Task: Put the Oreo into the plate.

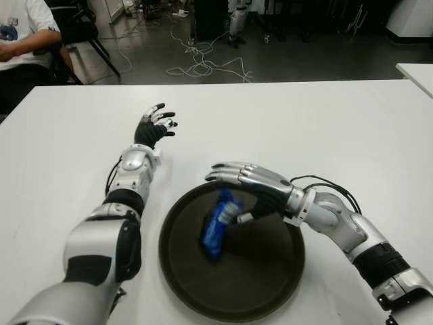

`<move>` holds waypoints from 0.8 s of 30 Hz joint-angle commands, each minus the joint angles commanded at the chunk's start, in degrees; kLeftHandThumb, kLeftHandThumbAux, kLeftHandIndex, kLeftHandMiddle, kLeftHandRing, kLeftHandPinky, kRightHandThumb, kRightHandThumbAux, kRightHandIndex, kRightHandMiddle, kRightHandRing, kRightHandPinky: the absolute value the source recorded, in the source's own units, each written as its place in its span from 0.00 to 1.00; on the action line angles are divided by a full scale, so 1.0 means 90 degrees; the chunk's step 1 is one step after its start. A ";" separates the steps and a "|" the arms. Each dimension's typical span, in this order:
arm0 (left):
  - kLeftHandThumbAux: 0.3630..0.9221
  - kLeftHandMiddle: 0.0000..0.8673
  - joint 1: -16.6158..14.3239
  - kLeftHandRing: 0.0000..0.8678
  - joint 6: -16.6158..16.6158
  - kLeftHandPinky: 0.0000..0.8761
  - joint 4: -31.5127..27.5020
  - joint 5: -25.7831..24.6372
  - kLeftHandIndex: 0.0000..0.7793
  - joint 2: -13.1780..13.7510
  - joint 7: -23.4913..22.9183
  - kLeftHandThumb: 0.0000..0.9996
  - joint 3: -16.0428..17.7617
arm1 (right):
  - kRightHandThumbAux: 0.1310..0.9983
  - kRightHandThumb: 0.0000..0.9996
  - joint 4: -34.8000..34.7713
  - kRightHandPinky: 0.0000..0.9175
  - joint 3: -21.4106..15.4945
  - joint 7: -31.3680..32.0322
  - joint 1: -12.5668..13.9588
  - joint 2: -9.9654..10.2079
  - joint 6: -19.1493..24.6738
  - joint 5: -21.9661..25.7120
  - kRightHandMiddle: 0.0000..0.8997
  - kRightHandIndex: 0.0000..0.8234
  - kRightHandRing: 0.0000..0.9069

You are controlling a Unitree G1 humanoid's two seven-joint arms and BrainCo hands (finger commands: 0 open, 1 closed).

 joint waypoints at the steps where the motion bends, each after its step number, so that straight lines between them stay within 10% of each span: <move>1: 0.80 0.34 0.0000 0.40 -0.0001 0.49 0.0000 -0.0001 0.20 0.0000 -0.0003 0.22 0.0000 | 0.68 0.00 -0.0003 0.00 -0.0010 0.0020 0.0001 0.0005 0.0008 0.0001 0.00 0.00 0.00; 24: 0.81 0.34 0.0013 0.39 -0.0049 0.46 0.0001 0.0030 0.21 0.0003 -0.0006 0.20 -0.0033 | 0.49 0.00 0.0408 0.00 -0.0454 -0.0138 -0.0271 -0.0079 0.0208 0.0058 0.00 0.00 0.00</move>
